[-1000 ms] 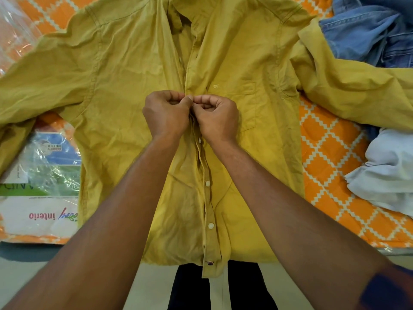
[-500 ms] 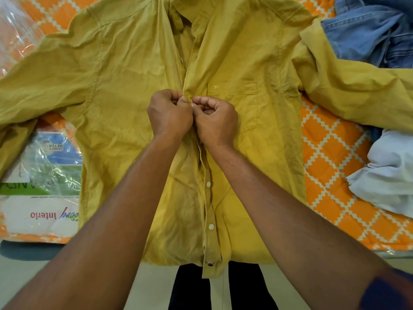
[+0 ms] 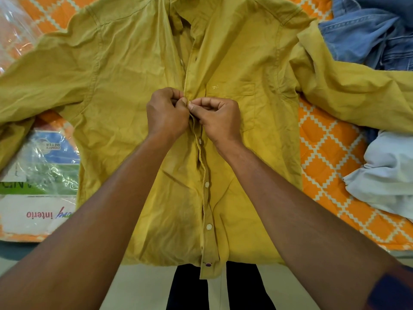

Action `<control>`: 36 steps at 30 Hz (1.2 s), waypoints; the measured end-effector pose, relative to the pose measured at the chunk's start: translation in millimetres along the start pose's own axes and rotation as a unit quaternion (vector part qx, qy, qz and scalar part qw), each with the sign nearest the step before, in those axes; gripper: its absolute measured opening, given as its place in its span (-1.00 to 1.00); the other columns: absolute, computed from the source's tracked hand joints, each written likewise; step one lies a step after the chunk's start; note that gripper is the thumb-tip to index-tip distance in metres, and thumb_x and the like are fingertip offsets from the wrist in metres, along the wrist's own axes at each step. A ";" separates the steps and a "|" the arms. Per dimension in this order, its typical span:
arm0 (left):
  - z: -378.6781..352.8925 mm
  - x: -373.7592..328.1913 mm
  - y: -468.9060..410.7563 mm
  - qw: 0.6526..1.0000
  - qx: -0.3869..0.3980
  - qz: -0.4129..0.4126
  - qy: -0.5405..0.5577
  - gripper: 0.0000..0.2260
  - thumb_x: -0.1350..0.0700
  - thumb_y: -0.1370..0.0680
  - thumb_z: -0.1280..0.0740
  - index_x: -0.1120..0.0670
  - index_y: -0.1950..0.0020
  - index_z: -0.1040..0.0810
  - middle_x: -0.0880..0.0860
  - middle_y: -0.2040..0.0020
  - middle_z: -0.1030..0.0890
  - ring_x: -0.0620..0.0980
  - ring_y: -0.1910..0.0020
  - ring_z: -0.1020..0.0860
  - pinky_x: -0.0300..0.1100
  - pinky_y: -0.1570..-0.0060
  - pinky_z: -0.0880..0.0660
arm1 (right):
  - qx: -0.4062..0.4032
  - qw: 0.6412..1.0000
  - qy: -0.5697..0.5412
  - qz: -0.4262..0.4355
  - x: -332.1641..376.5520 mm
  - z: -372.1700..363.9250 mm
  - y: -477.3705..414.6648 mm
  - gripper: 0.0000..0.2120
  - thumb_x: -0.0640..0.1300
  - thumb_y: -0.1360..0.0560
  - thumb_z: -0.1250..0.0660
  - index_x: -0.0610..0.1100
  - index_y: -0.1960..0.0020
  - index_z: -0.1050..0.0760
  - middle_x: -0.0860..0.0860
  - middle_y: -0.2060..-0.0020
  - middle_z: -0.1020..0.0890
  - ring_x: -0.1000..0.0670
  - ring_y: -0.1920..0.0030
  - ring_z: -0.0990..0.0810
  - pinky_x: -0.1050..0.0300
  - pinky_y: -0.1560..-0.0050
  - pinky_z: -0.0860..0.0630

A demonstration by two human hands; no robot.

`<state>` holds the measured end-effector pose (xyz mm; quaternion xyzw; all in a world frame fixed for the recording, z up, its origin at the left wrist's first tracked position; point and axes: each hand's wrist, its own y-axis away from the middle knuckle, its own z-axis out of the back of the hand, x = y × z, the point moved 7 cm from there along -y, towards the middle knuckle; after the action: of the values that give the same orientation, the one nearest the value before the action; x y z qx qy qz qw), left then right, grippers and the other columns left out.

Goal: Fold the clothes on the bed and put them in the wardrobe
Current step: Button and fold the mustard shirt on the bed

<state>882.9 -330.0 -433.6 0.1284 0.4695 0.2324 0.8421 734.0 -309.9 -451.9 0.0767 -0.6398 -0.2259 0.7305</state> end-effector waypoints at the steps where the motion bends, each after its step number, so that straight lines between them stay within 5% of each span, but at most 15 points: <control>1: -0.6 -1.1 0.2 1.000 -0.004 -0.007 -0.016 -0.92 0.17 -0.58 -0.33 0.09 0.00 -0.62 0.05 0.13 -0.66 -0.02 0.14 -0.64 -0.12 0.06 -0.62 | -0.005 1.000 0.007 0.002 -0.1 0.2 -0.4 -0.98 -0.24 -0.45 -0.54 -0.16 0.14 -0.73 0.01 0.34 -0.72 0.14 0.34 -0.66 0.20 0.25 -0.59; 7: -6.3 -4.3 6.8 0.999 -0.007 -0.025 -0.031 -0.91 0.17 -0.61 -0.28 0.08 0.03 -0.58 -0.08 0.22 -0.56 -0.05 0.15 -0.57 -0.16 0.09 -0.53 | -0.025 0.999 0.043 0.020 2.0 0.7 1.6 -0.97 -0.23 -0.44 -0.55 -0.18 0.13 -0.72 0.04 0.35 -0.71 0.12 0.34 -0.69 0.22 0.30 -0.62; 20: -3.6 -9.0 3.5 0.999 -0.010 -0.027 -0.044 -0.90 0.19 -0.59 -0.30 0.12 -0.04 -0.61 0.02 0.11 -0.61 0.02 0.05 -0.63 -0.05 -0.02 -0.61 | -0.041 0.997 0.058 0.020 2.0 0.8 -0.6 -0.98 -0.22 -0.46 -0.53 -0.16 0.15 -0.74 0.13 0.42 -0.67 0.23 0.41 -0.62 0.33 0.38 -0.53; 27: -1.9 -10.7 14.2 0.993 -0.081 -0.078 -0.040 -0.90 0.14 -0.57 -0.38 0.14 0.00 -0.65 -0.07 0.17 -0.59 -0.12 0.14 -0.59 -0.30 0.06 -0.52 | -0.055 0.994 0.087 0.041 2.0 -0.8 2.6 -0.95 -0.18 -0.47 -0.52 -0.09 0.17 -0.72 0.14 0.39 -0.68 0.14 0.34 -0.68 0.10 0.26 -0.67; 36: -4.8 -8.0 11.8 0.993 -0.088 -0.058 -0.043 -0.96 0.17 -0.57 -0.32 0.10 0.00 -0.55 -0.10 0.19 -0.53 -0.09 0.13 -0.55 -0.20 0.05 -0.53 | -0.047 0.993 0.101 0.036 3.1 -3.0 0.4 -0.96 -0.15 -0.48 -0.52 -0.09 0.14 -0.73 0.15 0.35 -0.69 0.17 0.29 -0.69 0.09 0.18 -0.68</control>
<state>872.0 -323.9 -425.2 0.0357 0.4174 0.2175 0.8816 737.3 -311.4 -449.4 0.0421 -0.5541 -0.2205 0.8016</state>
